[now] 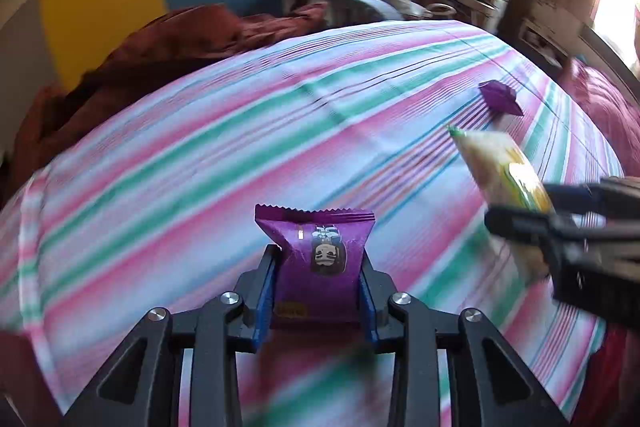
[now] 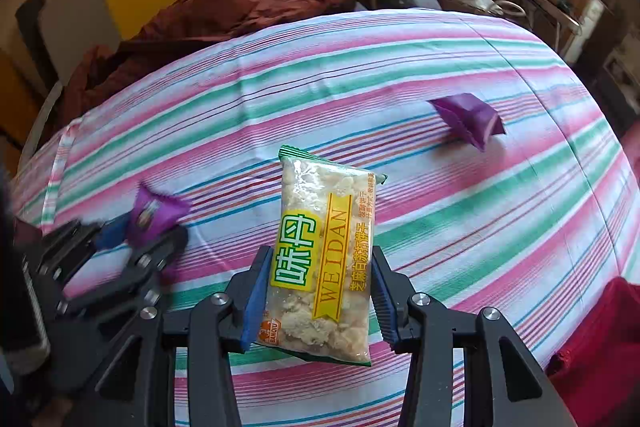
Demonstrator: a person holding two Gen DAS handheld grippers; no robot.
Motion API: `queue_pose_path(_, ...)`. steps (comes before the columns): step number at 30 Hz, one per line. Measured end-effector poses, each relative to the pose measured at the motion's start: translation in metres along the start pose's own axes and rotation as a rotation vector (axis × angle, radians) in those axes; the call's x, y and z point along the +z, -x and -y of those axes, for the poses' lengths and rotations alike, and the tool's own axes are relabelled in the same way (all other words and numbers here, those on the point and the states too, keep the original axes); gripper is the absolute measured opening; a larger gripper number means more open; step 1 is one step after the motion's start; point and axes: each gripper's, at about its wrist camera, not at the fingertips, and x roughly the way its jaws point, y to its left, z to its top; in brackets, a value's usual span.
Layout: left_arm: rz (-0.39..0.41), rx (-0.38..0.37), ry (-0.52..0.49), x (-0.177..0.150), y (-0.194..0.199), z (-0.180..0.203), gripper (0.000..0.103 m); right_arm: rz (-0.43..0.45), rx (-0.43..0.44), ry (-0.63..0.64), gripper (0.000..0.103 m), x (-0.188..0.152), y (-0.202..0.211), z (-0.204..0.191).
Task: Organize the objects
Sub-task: 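Grasp the WEIDAN snack pack with right tool while left tool grasps purple candy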
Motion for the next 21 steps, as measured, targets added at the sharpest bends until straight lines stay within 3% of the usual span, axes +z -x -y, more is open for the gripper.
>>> queue_pose_path(9,0.031,0.088,0.149,-0.072,0.05,-0.014,0.035,-0.008,0.081,0.177,0.047,-0.012,-0.002,-0.042)
queue_pose_path(15,0.044,0.12,0.16,-0.095,0.068,-0.013,0.035,-0.003,0.111,0.274,0.047,-0.022,-0.003,-0.064)
queue_pose_path(21,0.062,0.133,0.165,-0.105,0.086,-0.013,0.035,-0.014,0.127,0.294,0.047,-0.027,-0.009,-0.07)
